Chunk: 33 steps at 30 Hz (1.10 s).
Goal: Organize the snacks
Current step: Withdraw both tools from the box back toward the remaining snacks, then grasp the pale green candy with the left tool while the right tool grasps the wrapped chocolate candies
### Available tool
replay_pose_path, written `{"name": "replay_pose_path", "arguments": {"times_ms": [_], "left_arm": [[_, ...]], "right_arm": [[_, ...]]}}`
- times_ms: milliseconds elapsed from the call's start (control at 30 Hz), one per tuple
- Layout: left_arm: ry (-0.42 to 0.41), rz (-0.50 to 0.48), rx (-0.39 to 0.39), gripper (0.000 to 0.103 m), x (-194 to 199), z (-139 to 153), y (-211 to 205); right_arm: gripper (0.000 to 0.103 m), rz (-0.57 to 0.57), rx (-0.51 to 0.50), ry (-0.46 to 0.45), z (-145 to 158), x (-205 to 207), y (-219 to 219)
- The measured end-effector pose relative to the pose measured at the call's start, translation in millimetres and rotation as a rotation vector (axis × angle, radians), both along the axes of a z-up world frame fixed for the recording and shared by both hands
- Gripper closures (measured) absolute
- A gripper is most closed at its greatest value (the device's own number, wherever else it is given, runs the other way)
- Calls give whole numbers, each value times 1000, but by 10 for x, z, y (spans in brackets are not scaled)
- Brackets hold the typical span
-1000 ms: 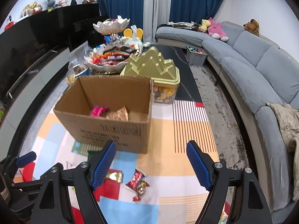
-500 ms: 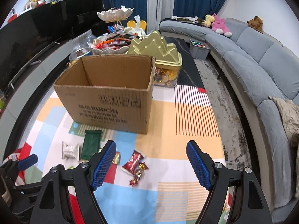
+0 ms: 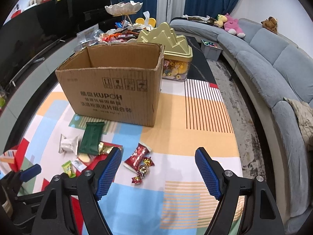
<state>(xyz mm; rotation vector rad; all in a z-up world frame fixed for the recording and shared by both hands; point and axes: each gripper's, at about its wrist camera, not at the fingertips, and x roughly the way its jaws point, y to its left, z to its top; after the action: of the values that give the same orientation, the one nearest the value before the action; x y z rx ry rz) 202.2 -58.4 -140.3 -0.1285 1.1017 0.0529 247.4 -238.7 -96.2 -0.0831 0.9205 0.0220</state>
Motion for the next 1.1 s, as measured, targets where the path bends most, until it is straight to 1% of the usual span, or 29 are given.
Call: {"name": "replay_pose_path", "arguments": {"times_ms": [200,333,600,700,767,833,1000,1100], "left_arm": [[11,8,8,28,-51,-134,-7],[22,13,5,28,-71,-230,-8],[16,-12,3,28,-116,-369,-80],[24,-9,-2,35,-113,-416,-79],[29,-8,-5,35,-113,-457,-78],[34,-9,-5,39,-112,-490,-87],[31,-17,-8,44,-110,-540,-117],[28,-40,13,46,-122,-566,-188]], "right_arm": [[25,15,0,14,-141,-15,18],[25,20,3,28,-260,-22,21],[25,8,19,59,-505,-31,-36],[25,9,28,66,-583,-30,-34],[25,12,29,66,-613,-28,-25],[25,18,31,62,-637,-27,-11],[25,39,16,36,-664,-42,28],[25,49,-6,15,-684,-66,57]]}}
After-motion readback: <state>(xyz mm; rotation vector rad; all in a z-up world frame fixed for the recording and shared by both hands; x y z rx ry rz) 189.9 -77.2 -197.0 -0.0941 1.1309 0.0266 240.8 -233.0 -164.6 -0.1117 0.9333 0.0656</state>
